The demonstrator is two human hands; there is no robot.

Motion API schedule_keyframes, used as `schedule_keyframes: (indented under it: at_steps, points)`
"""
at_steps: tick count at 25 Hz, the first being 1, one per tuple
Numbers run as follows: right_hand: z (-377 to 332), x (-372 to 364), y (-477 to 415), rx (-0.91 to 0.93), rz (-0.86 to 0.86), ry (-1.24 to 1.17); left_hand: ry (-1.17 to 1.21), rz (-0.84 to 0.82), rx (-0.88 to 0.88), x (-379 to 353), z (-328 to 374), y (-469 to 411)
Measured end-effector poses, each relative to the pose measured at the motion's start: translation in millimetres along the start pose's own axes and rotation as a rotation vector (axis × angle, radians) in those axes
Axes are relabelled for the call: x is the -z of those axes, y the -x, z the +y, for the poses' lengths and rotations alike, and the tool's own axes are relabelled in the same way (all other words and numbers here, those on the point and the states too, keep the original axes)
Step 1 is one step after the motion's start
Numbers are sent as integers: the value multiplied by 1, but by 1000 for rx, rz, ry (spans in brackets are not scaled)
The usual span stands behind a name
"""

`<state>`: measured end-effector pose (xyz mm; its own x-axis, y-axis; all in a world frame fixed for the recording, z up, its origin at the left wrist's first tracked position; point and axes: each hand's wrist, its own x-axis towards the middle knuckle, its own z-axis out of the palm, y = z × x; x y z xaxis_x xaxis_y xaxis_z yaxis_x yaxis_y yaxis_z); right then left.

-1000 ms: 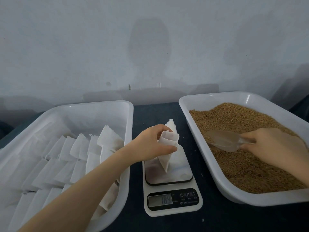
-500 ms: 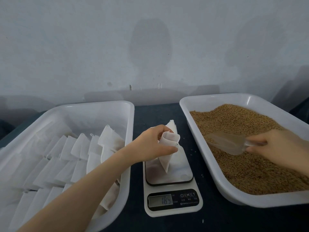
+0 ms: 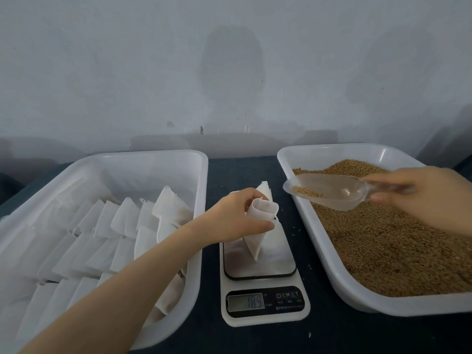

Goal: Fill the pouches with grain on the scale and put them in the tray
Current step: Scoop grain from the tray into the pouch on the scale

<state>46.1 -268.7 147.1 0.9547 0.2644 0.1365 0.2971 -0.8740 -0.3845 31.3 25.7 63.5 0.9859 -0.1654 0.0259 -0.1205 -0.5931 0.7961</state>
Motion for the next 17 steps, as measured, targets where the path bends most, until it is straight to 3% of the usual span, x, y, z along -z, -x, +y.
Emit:
schedule_keyframes:
  at_steps: [3,6,17]
  points:
    - [-13,1,-9,105,-2,27,18,-11,-2,0,1,0]
    - [-21,0,-21,213,24,200,12,-14,-5,0,0,0]
    - [-44,6,-34,366,122,477,6,11,-28,0,0,-2]
